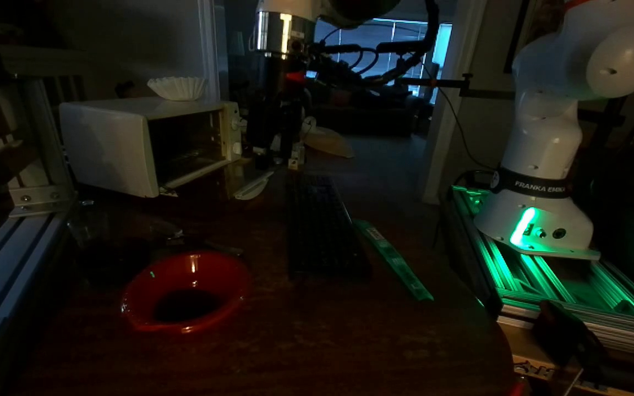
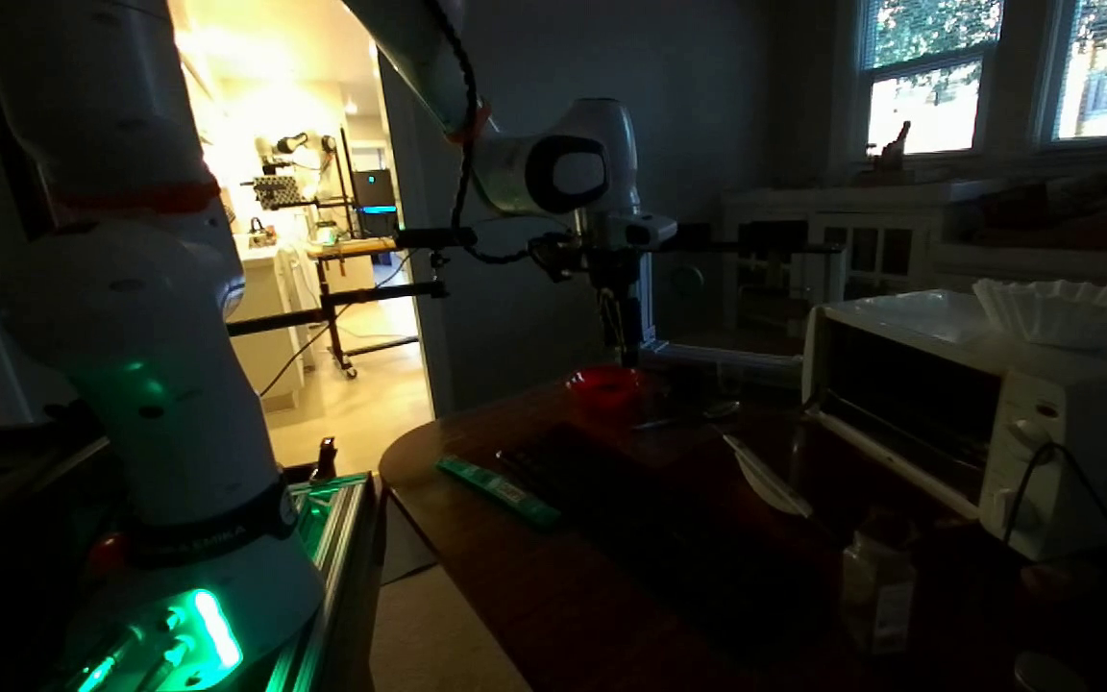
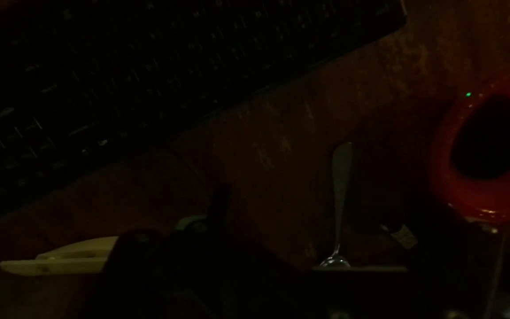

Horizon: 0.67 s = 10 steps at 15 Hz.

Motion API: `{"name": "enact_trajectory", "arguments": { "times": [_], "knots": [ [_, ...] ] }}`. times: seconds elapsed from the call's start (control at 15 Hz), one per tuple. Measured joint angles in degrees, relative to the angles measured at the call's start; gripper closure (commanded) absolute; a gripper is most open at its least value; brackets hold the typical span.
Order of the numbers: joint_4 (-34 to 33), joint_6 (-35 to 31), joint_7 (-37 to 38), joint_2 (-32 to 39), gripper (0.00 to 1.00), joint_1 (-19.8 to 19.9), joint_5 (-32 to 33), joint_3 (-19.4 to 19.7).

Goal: Put the silver spoon in the red bowl.

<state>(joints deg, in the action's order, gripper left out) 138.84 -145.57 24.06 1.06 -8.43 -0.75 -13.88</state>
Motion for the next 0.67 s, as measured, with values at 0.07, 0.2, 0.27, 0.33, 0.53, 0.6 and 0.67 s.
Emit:
{"name": "enact_trajectory", "arguments": {
  "times": [0.07,0.2,0.27,0.33,0.53,0.6,0.67],
  "knots": [
    [-0.7,-1.4,3.7,1.7,0.00,-0.2,2.5,0.3],
    [-2.1,-3.5,11.9,4.6,0.00,-1.0,9.0,1.6],
    [-2.9,-3.9,15.8,6.0,0.00,-1.8,12.1,2.5],
    [-3.9,-3.9,19.6,7.3,0.00,-2.7,14.9,3.5],
    [-7.2,-3.9,27.1,11.1,0.00,-5.9,18.8,5.6],
    [-8.4,-3.9,28.3,12.4,0.00,-6.9,19.0,6.0],
    [-9.5,-4.0,29.1,13.6,0.00,-7.8,19.0,6.2]
  ]
}}
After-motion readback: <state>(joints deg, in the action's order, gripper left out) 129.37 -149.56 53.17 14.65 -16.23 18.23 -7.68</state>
